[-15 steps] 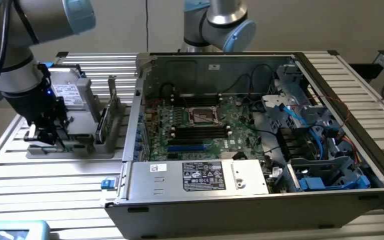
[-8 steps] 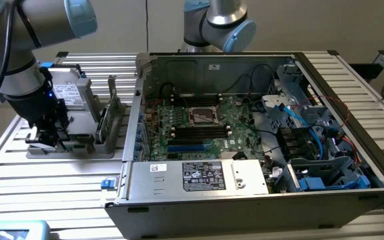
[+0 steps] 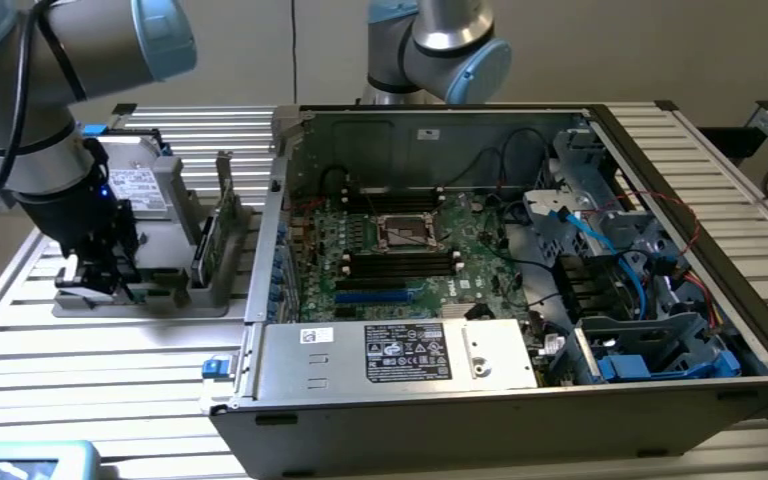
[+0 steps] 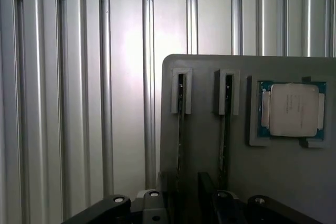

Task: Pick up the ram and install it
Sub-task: 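Pick up the ram and move it above insertion slot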

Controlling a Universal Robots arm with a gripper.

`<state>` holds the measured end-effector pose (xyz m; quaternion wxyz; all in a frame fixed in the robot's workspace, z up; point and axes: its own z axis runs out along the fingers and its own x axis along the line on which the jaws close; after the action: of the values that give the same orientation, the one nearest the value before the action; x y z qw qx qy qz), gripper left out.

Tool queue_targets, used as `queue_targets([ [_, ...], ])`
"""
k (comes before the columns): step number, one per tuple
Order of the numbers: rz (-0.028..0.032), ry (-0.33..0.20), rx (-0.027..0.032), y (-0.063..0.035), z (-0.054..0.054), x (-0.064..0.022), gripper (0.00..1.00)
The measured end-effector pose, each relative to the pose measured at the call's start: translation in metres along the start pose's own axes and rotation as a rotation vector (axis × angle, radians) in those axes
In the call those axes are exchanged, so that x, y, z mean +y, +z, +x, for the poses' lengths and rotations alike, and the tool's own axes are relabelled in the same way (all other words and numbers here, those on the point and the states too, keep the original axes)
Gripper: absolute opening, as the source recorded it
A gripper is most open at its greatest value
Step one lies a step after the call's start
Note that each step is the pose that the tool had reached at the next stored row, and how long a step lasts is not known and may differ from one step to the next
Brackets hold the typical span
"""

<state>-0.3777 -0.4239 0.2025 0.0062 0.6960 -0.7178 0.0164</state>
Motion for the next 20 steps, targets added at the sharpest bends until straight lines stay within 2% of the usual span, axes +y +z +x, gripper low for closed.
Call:
queue_targets([
  [9, -0.0001, 0.0, 0.0001, 0.0062, 0.0, 0.0004, 0.34],
  [11, -0.0001, 0.0, 0.0006, 0.006, 0.0, 0.0004, 0.22],
  [12, 0.0003, 0.0, 0.0008, 0.0043, 0.0, 0.0003, 0.22],
  [13, 0.0004, 0.0, 0.0016, 0.0008, 0.0, 0.0003, 0.13],
  [20, 0.0008, -0.001, 0.0081, -0.0263, 0.001, 0.0009, 0.13],
])
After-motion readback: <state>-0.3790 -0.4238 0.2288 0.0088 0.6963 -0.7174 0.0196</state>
